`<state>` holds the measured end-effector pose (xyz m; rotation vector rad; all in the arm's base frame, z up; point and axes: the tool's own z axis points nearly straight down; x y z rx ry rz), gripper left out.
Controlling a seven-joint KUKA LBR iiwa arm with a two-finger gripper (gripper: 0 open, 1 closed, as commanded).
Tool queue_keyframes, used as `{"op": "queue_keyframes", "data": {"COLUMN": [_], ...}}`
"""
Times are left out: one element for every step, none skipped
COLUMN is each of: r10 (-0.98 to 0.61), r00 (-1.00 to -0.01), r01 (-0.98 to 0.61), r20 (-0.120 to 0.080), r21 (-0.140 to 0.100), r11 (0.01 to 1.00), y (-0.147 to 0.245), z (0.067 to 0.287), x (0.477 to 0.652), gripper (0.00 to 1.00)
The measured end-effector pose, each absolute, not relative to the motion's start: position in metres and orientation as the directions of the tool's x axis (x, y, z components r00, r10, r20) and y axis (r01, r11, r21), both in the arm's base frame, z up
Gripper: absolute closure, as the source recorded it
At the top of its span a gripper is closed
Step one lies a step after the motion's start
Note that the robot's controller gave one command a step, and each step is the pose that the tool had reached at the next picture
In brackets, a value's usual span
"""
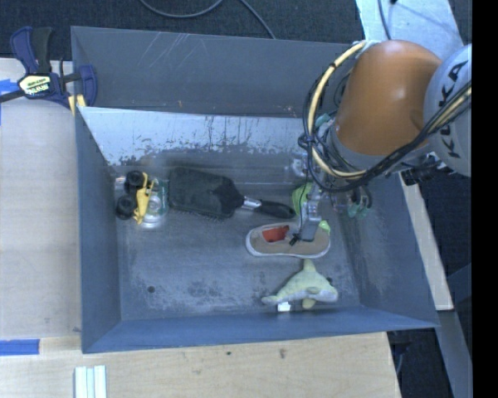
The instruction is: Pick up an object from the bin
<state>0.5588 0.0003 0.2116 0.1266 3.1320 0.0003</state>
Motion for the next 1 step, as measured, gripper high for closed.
{"op": "queue_keyframes", "data": {"r10": [0.048], "r00": [-0.999], "r01": [0.048], "r20": [-0.009], "r21": [0.001], "r11": [0.999], "y": [-0.0161], "z": [0.1833], "x": [0.5661], "gripper": [0.0]}}
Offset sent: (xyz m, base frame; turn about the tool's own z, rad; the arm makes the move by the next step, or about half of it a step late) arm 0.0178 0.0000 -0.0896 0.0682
